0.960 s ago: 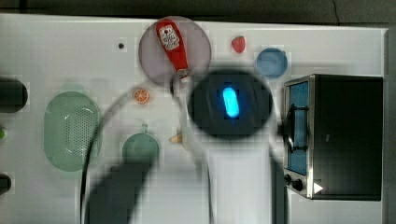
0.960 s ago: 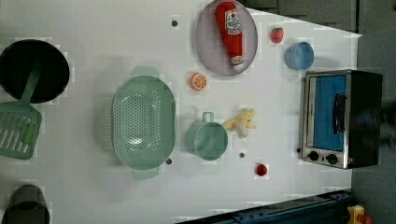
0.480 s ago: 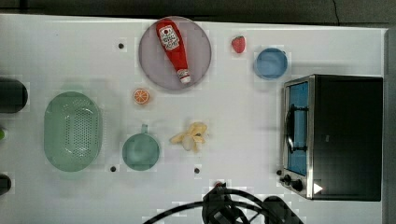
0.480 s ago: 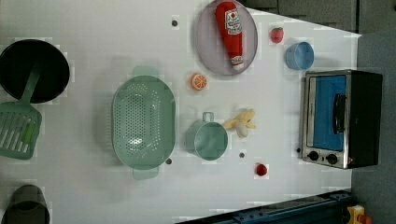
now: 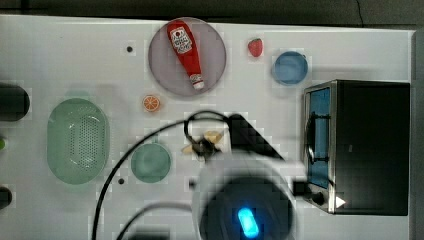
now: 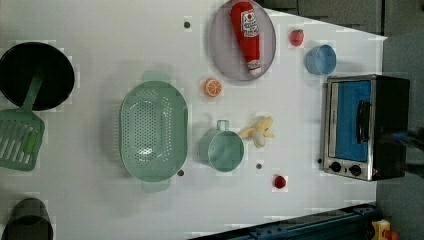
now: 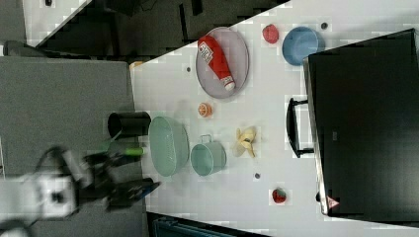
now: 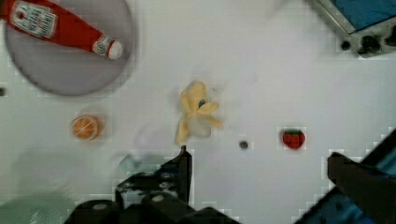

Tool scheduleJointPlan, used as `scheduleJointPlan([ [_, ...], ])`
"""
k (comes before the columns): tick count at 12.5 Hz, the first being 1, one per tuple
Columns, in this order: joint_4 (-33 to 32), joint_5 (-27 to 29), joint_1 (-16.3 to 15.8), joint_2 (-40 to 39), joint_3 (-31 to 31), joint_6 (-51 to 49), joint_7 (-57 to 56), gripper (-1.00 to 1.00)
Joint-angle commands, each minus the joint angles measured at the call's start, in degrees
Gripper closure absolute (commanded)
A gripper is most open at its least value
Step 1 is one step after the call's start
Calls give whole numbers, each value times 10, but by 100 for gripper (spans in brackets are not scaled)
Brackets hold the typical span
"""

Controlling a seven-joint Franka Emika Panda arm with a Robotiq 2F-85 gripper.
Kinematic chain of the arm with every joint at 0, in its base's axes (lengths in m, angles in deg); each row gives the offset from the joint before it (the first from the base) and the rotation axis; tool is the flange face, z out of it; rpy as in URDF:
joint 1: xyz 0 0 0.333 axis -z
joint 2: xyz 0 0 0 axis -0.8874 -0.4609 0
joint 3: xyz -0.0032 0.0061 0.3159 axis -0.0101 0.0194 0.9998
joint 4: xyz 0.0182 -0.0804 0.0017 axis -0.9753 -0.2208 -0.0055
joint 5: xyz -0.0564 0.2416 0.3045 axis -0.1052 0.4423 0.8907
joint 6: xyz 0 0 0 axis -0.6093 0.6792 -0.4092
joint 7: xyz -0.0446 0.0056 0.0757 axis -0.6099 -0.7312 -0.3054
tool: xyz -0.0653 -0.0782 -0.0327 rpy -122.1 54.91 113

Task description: Pick banana from table and place on oven.

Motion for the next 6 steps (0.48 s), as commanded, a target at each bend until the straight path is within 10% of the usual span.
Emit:
scheduleJointPlan([
  [1,-61,-1,0,-57,2,83,11,-100],
  [6,-105,-1,0,-174,5,230,11,-100],
])
